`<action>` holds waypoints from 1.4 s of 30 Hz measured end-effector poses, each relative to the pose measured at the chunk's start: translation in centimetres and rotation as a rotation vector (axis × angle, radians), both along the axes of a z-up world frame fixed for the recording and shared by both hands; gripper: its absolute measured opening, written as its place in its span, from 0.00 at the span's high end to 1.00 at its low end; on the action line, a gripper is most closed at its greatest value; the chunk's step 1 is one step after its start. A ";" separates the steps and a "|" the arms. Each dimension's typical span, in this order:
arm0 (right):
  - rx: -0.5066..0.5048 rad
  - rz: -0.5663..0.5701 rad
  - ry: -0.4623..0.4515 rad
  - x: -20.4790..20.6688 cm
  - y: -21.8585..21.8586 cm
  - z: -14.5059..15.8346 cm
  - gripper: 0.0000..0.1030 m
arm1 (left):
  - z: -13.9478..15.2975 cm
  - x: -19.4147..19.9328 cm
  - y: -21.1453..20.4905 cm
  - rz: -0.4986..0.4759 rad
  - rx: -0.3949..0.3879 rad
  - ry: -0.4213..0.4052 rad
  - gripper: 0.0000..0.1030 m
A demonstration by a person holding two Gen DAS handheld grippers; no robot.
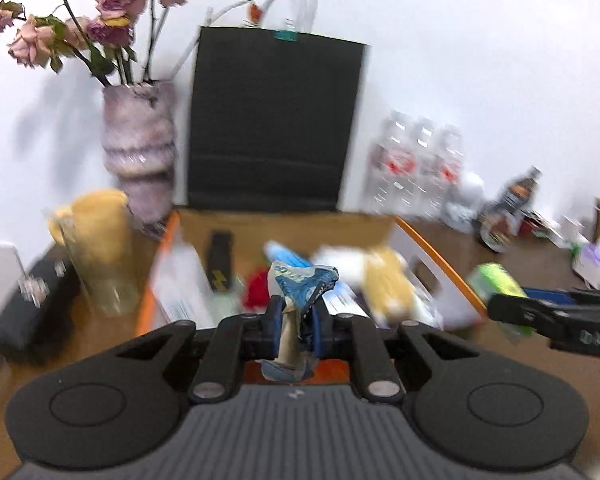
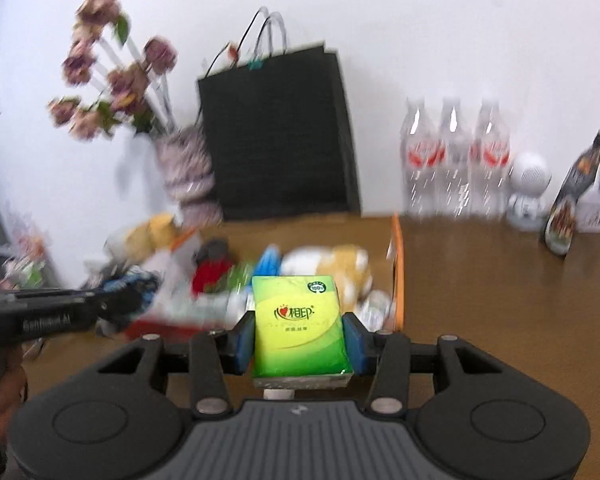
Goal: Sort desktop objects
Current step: 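Carry the snack packet and tissue pack into the box and release both, then move both tools back toward the white cap and small yellow box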
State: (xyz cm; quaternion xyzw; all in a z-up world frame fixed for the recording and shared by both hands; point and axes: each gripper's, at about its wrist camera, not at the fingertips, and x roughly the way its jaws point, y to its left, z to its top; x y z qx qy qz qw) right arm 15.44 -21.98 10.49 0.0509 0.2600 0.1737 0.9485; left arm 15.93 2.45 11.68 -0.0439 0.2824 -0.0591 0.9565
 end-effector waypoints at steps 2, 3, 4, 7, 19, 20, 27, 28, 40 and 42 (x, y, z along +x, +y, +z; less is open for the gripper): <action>0.012 -0.022 0.021 2.7 1.1 1.0 0.57 | -0.1 3.8 0.9 0.018 -0.029 0.087 0.84; 0.017 -0.024 0.046 4.3 1.7 1.1 0.57 | -0.5 5.4 1.1 0.029 -0.036 0.126 0.83; 0.017 -0.029 0.079 5.8 2.4 1.0 0.57 | -1.0 6.4 1.0 0.040 -0.027 0.145 0.80; -0.063 -0.048 0.176 9.6 5.0 -0.4 0.54 | -2.1 8.2 0.9 0.083 0.010 0.165 0.41; -0.168 -0.120 0.439 13.3 6.1 0.3 0.11 | 1.9 9.9 2.8 0.065 0.020 0.342 0.00; -0.173 -0.123 0.464 13.4 6.0 0.5 0.11 | 2.1 9.9 2.6 0.060 0.030 0.356 0.00; -0.154 -0.054 0.524 11.8 5.7 2.2 0.11 | 2.4 9.0 1.5 0.023 0.059 0.443 0.00; -0.159 -0.054 0.523 11.3 5.7 2.3 0.11 | 2.4 8.6 1.3 0.024 0.063 0.442 0.00; -0.178 -0.050 0.487 5.2 5.5 3.7 0.11 | 3.2 1.8 0.2 0.082 0.100 0.385 0.00; -0.166 -0.046 0.480 3.8 5.4 3.6 0.11 | 3.2 0.3 0.1 0.090 0.108 0.368 0.00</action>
